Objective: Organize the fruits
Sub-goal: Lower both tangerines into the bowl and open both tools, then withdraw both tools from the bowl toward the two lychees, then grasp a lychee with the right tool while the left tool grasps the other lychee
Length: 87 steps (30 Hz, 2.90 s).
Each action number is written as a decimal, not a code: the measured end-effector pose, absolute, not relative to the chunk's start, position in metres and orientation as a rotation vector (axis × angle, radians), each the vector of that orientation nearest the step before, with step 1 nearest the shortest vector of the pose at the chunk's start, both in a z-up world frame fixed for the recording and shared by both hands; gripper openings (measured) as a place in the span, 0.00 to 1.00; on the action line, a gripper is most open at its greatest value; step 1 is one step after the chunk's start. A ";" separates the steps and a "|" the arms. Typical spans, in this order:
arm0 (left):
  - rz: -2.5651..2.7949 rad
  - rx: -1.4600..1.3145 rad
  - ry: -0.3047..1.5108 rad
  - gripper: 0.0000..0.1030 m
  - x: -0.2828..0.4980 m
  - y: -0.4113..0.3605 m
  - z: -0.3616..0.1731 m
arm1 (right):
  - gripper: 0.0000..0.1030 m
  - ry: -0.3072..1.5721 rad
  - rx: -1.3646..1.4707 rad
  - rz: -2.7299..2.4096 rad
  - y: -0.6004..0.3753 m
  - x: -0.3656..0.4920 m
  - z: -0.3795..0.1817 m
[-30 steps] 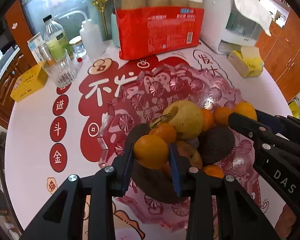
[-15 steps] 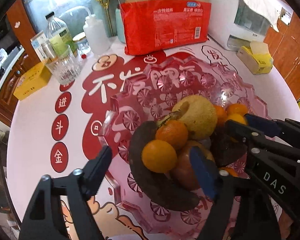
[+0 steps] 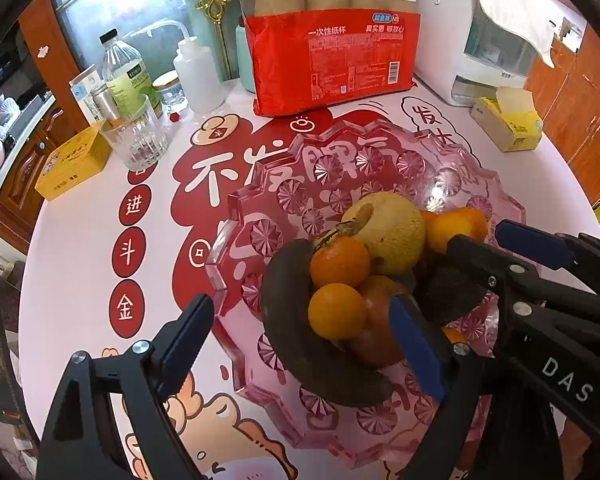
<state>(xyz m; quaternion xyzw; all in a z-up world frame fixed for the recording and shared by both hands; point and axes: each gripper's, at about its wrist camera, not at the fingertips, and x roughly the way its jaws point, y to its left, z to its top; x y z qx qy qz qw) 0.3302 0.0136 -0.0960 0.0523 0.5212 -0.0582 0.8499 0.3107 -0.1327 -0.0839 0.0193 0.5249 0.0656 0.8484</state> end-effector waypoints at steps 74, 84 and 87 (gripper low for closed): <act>-0.209 0.025 0.982 0.85 0.129 -0.034 -0.137 | 0.43 1.024 -0.027 0.217 -0.207 0.099 -0.124; -0.197 0.003 1.010 0.83 0.139 -0.032 -0.148 | 0.28 1.071 -0.034 0.284 -0.197 0.122 -0.154; -0.197 -0.001 1.016 0.83 0.141 -0.033 -0.149 | 0.25 1.066 -0.023 0.306 -0.196 0.125 -0.158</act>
